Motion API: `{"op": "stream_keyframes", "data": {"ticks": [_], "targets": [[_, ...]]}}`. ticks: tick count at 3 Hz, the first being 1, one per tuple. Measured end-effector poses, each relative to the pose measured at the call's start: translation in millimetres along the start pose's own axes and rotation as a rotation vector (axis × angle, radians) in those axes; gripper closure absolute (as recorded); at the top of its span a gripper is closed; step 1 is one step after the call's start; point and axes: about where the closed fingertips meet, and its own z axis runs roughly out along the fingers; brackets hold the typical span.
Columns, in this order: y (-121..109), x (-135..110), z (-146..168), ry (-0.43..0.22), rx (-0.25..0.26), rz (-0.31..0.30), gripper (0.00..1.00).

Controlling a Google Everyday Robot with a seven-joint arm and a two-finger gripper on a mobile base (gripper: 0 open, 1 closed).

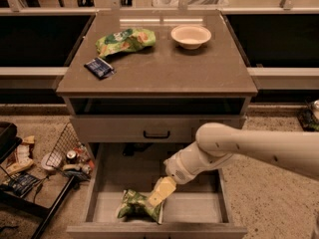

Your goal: Place green jalapeno chip bag into middle drawer

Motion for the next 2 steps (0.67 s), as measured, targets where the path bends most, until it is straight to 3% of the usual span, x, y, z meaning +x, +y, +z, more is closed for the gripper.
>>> {"op": "stream_keyframes", "data": {"ticks": [1,2], "targets": [[16,-16,-71,0.137,0.048,-0.031,0.0],[60,-31,-148,0.208,0.091,-0.088,0.0]]}}
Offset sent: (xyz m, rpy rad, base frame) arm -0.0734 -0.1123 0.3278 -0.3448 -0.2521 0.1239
